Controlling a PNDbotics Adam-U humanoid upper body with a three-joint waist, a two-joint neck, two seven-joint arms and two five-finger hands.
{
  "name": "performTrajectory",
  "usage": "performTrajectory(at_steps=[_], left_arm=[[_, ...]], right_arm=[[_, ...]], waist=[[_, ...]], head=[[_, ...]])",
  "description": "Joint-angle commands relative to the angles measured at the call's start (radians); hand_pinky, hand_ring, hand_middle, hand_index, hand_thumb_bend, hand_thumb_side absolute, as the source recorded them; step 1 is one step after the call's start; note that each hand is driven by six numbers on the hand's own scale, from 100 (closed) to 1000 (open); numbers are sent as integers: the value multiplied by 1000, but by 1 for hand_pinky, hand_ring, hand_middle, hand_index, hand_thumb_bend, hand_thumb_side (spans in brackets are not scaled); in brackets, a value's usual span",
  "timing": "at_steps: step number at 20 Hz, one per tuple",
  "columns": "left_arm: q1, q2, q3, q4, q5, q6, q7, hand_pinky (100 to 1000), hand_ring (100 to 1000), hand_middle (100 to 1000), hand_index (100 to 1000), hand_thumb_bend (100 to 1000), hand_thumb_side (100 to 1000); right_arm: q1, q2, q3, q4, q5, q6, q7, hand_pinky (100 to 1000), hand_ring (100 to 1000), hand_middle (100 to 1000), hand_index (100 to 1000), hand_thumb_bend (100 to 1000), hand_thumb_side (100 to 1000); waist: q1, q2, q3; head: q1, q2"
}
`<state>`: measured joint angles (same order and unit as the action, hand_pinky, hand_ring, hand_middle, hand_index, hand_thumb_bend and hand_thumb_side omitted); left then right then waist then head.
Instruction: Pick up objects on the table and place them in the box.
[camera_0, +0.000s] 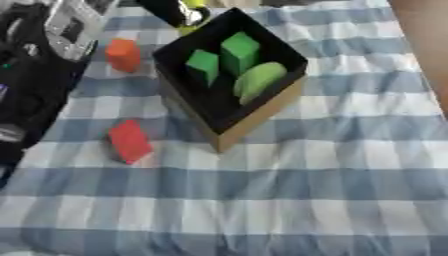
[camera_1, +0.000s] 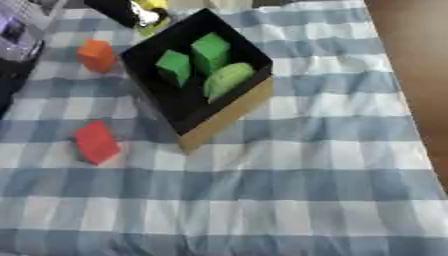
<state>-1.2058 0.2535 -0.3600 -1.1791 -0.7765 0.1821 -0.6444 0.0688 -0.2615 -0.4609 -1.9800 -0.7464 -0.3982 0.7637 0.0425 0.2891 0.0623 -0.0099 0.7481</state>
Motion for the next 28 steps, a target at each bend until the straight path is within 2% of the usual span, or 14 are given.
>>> performTrajectory(at_steps=[1, 5, 7, 10, 12, 16, 21, 28], left_arm=[[-31, -56, 3, 74, -37, -17, 2, 847, 723, 586, 636, 131, 401], [-27, -101, 12, 168, -62, -47, 11, 856, 739, 603, 657, 187, 424], [-25, -109, 16, 193, -67, -66, 10, 868, 760, 631, 697, 236, 438], [-24, -114, 23, 209, -78, -88, 7, 906, 825, 716, 812, 348, 462], [-24, -113, 25, 208, -92, -103, 5, 932, 859, 764, 857, 422, 462], [-22, -109, 31, 194, -137, -122, 13, 959, 896, 807, 896, 524, 482], [-23, -99, 50, 138, -163, -115, 44, 964, 910, 818, 909, 523, 525], [-19, -61, 72, 12, -116, -91, 42, 957, 902, 809, 903, 497, 498]], right_arm=[[-8, -23, -1, -20, -10, -76, 85, 1000, 1000, 411, 999, 100, 523], [-11, -22, -2, -20, -11, -69, 85, 1000, 1000, 411, 1000, 100, 523], [-13, -22, -3, -20, -11, -64, 84, 1000, 1000, 411, 1000, 100, 523], [-14, -21, -3, -20, -10, -56, 84, 1000, 1000, 408, 1000, 100, 523], [-14, -19, -4, -20, -8, -51, 84, 1000, 1000, 407, 1000, 100, 523], [-14, -16, -4, -20, -3, -46, 86, 1000, 1000, 404, 1000, 100, 523], [-12, -13, -4, -20, 2, -42, 87, 1000, 1000, 401, 1000, 100, 523], [-10, -16, -6, -20, 2, -41, 83, 1000, 1000, 403, 1000, 100, 523]], waist=[[2, -34, -5], [3, -32, -10], [4, -31, -11], [4, -31, -10], [4, -30, -9], [3, -31, -8], [4, -32, -6], [5, -36, -3]], head=[[9, 4], [12, 8], [11, 9], [11, 10], [10, 12], [12, 12], [10, 13], [7, 14]])
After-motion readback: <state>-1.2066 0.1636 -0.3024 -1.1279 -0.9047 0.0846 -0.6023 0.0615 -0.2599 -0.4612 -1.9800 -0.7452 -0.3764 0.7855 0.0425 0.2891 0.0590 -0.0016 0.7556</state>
